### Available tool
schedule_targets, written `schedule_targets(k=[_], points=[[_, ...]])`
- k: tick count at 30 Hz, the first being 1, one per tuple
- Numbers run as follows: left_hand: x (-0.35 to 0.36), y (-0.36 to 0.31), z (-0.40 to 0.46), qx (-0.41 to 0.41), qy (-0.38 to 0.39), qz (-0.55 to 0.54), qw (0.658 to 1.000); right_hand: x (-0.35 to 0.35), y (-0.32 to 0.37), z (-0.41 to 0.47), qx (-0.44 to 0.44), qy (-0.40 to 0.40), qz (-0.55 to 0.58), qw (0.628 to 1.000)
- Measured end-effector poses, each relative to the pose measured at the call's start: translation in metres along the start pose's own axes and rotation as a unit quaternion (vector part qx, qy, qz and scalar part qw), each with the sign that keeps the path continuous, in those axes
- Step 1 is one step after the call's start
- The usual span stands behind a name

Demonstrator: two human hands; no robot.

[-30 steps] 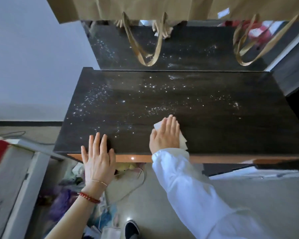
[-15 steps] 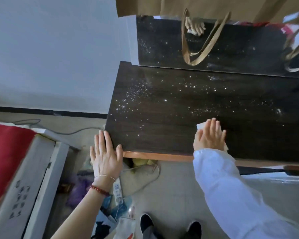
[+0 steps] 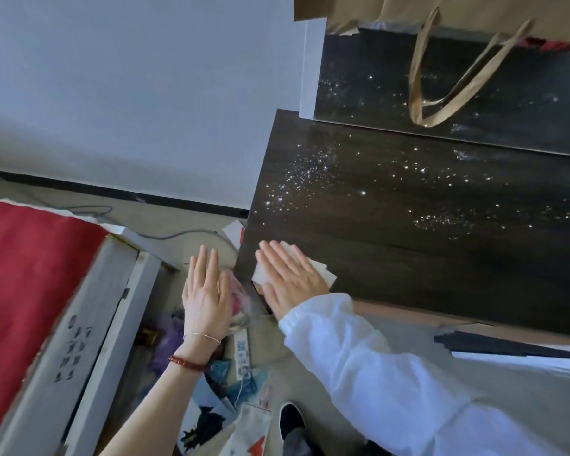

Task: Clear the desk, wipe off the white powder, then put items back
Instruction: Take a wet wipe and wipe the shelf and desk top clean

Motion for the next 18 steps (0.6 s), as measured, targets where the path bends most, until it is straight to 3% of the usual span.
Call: schedule_targets(k=[7, 12, 14, 16, 18], points=[[0.025, -0.084, -0.003, 0.123, 0.012, 0.126, 0.984, -0.033, -0.154, -0.088, 0.276, -0.019, 0.004, 0.961], [0.071, -0.162, -0.018, 0.193, 0.064, 0.141, 0.969, -0.068, -0.230, -0.157, 0.470, -0.160, 0.083, 0.864], [0.095, -0.192, -0.028, 0.216, 0.093, 0.147, 0.961, -0.078, -0.244, -0.183, 0.463, -0.180, 0.081, 0.864], [0.120, -0.220, -0.039, 0.224, 0.126, 0.150, 0.955, -0.075, -0.246, -0.199, 0.368, -0.138, 0.049, 0.918], [0.146, -0.243, -0.048, 0.213, 0.152, 0.159, 0.952, -0.063, -0.244, -0.207, 0.284, -0.048, 0.006, 0.958]])
Point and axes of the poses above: each hand's wrist, its own z-axis towards the middle knuckle, its own x-axis out of the palm, y = z × x, the point moved 4 cm from there along z, towards the middle knuckle
